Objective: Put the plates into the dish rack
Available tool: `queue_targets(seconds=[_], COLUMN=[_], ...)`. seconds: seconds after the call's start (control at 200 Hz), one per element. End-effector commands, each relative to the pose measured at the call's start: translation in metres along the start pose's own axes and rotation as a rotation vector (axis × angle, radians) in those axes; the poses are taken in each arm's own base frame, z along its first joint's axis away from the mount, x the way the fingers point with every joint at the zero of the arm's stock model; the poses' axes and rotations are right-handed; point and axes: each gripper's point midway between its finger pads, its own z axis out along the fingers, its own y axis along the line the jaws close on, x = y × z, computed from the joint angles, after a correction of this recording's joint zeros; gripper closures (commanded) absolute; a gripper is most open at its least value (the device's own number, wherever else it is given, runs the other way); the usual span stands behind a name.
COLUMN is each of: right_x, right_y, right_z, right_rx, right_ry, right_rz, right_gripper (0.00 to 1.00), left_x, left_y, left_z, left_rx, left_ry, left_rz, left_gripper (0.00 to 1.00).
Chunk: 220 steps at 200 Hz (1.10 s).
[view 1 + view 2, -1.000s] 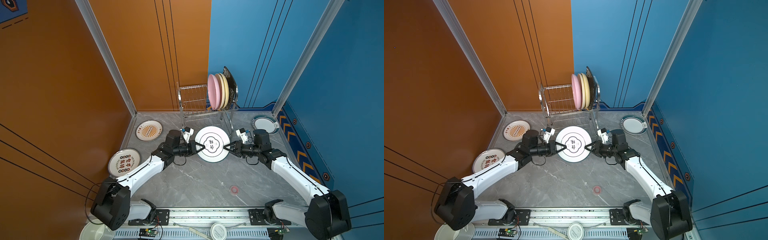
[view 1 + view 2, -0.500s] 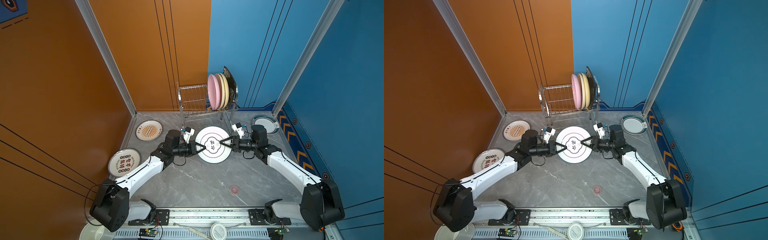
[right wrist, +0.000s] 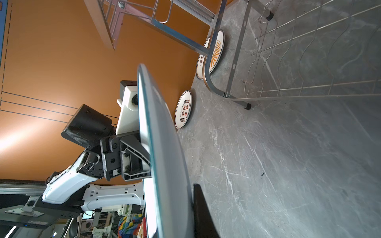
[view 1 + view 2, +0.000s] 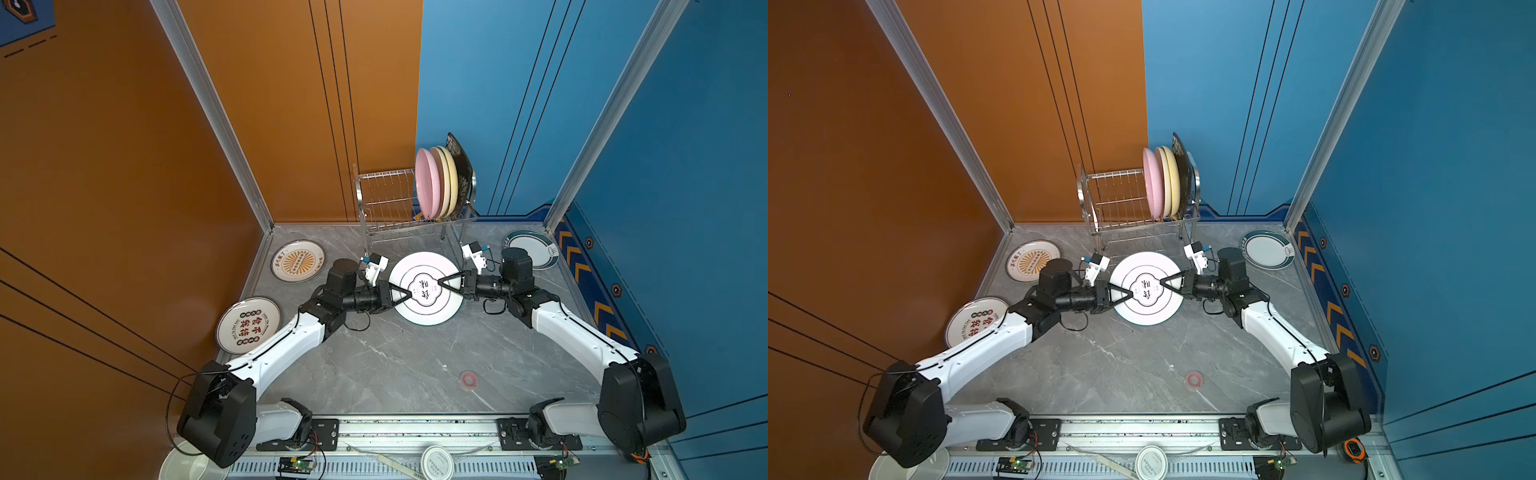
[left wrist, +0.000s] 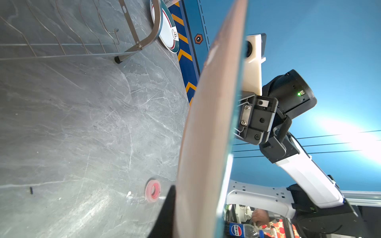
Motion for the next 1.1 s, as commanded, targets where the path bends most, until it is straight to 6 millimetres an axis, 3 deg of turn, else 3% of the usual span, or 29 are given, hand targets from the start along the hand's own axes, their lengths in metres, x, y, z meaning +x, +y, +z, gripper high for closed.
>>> queue_targets(seconds=[0.0, 0.205, 0.295, 0.315, 0.405, 0.566, 0.791, 0.941, 1.096], right_x=[-0.010, -0.017, -0.020, -0.020, -0.022, -0.030, -0.054, -0.083, -0.117], right_y=[0.023, 0.024, 0.028, 0.028, 0.037, 0.062, 0.124, 0.167, 0.197], right_z=[-0.007, -0.030, -0.043, -0.046, -0.057, -0.070, -0.072, -0.066, -0.064], right_rx=[0.001, 0.202, 0.297, 0.323, 0.414, 0.589, 0.757, 0.836, 0.937], right_ry=[-0.024, -0.100, -0.147, -0.158, -0.193, -0.267, -0.380, -0.488, -0.605], right_rz=[-0.038, -0.070, -0.090, -0.091, -0.130, -0.226, -0.422, -0.548, -0.643], right_gripper=[1.00, 1.00, 1.00, 1.00, 1.00, 1.00, 1.00, 1.00, 1.00], left_x=[0.007, -0.009, -0.018, -0.021, -0.020, -0.026, -0.027, -0.022, -0.023], left_y=[0.011, 0.018, 0.021, 0.019, 0.029, 0.046, 0.056, 0.066, 0.067], left_z=[-0.007, -0.037, -0.052, -0.055, -0.069, -0.091, -0.098, -0.098, -0.097], left_rx=[-0.052, -0.142, -0.185, -0.191, -0.257, -0.339, -0.404, -0.431, -0.435], left_ry=[0.018, -0.053, -0.101, -0.117, -0.134, -0.191, -0.199, -0.191, -0.186], left_rz=[0.031, 0.048, 0.060, 0.073, 0.065, 0.058, 0.071, 0.067, 0.074], left_gripper=[0.57, 0.22, 0.15, 0.09, 0.04, 0.01, 0.02, 0.02, 0.02])
